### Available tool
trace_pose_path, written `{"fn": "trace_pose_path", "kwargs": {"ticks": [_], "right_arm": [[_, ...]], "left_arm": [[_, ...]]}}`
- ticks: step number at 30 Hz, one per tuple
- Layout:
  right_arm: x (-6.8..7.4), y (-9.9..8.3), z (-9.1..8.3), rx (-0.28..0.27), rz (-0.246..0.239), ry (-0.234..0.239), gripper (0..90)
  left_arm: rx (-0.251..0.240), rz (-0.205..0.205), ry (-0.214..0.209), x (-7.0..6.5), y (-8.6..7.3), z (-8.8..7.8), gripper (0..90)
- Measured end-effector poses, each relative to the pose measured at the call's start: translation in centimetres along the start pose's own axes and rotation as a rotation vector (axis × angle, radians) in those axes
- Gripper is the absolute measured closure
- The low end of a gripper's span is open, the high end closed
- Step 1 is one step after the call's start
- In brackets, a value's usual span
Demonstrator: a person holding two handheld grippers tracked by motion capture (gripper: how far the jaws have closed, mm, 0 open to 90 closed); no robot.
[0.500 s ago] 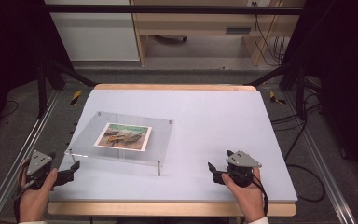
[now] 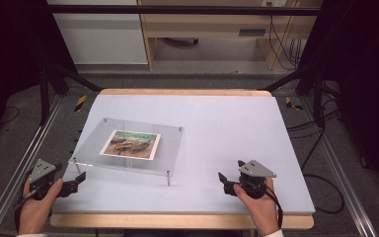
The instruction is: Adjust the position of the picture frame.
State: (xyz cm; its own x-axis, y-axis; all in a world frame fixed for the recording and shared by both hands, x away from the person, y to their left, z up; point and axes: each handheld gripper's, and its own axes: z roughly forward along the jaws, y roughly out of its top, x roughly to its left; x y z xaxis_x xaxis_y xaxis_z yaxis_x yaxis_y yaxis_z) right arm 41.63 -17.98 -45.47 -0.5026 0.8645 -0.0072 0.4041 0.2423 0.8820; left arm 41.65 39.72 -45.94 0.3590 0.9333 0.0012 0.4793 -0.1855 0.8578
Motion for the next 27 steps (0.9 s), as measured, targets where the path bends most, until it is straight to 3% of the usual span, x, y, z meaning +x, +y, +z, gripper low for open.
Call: {"fn": "trace_pose_path", "kwargs": {"ticks": [3, 9, 13, 14, 16, 20, 27], "right_arm": [[0.0, 0.0, -0.1, -0.003, 0.005, -0.004, 19.9], [-0.2, 0.0, -0.2, -0.013, 0.011, -0.001, 19.3], [-0.1, 0.1, -0.1, -0.015, 0.009, 0.003, 19.3], [-0.1, 0.1, -0.1, -0.015, 0.009, 0.003, 19.3], [0.1, 0.1, -0.2, -0.02, 0.007, 0.001, 19.5], [0.5, 0.3, -0.3, -0.03, 0.008, 0.007, 21.3], [1.1, 0.6, -0.3, -0.03, 0.007, 0.033, 24.8]], "left_arm": [[0.016, 0.009, -0.003, 0.0, -0.1, 0.4, 4.8], [0.024, 0.032, 0.015, -0.1, 0.0, 0.8, 16.6], [0.008, 0.029, 0.029, 0.1, 0.1, 1.1, 31.7], [0.007, 0.031, 0.038, 0.2, 0.1, 1.1, 31.7], [-0.014, 0.002, 0.054, 0.5, 0.1, 1.3, 37.2], [-0.022, -0.011, 0.046, 1.1, -0.1, 1.9, 54.7], [-0.033, -0.02, 0.026, 1.3, 0.1, 2.5, 66.7]]}}
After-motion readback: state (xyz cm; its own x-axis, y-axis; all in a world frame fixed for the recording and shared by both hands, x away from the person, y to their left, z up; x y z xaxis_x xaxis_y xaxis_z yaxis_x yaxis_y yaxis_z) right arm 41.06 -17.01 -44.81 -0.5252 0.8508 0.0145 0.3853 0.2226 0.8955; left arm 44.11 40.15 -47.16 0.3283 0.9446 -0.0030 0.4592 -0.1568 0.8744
